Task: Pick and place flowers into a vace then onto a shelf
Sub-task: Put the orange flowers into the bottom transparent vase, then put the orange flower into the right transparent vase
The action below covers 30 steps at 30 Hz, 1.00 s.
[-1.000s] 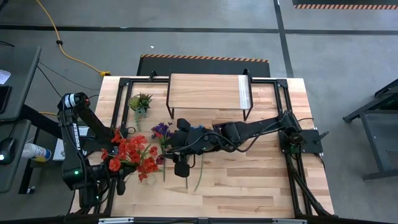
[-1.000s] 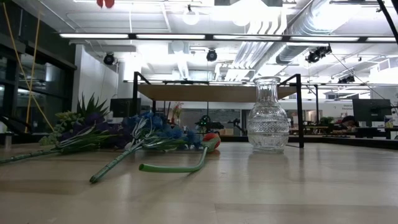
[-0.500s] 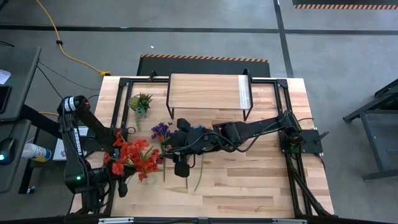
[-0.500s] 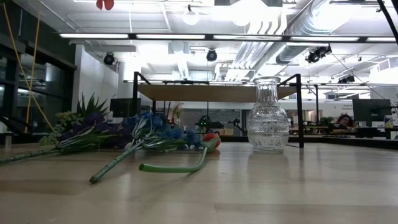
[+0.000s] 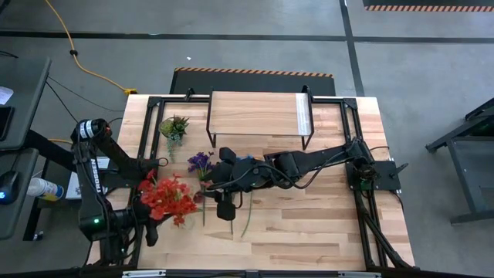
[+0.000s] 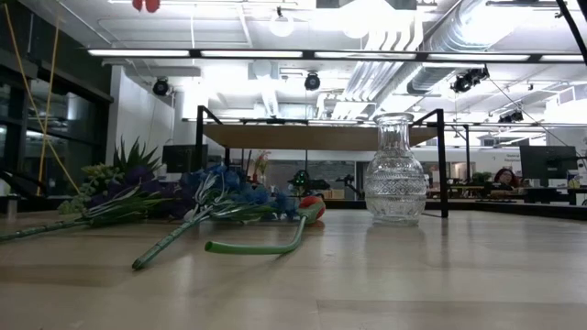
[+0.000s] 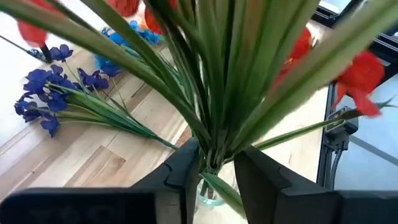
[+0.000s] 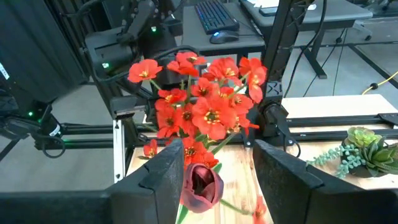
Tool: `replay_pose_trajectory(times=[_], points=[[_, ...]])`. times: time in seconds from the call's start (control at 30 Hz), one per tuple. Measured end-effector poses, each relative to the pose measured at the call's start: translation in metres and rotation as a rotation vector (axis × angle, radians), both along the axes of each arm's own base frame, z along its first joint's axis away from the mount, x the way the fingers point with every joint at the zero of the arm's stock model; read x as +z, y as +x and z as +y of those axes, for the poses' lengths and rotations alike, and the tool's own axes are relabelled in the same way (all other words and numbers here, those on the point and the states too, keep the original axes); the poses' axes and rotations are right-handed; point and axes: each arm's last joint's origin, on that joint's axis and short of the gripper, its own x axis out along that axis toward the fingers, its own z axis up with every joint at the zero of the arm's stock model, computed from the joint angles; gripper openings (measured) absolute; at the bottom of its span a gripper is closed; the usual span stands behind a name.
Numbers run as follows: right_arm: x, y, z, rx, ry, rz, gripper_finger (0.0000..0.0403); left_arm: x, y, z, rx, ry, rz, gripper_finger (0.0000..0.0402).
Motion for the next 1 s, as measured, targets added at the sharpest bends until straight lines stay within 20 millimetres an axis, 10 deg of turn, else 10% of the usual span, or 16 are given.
replay_pose_trajectory(times=[1.0], points=[[0.0,0.0,0.0,0.004,0.001,0.001,0.0181,0.019,-0.001,-0.015,-0.024,-0.228,0.215,0.0141]])
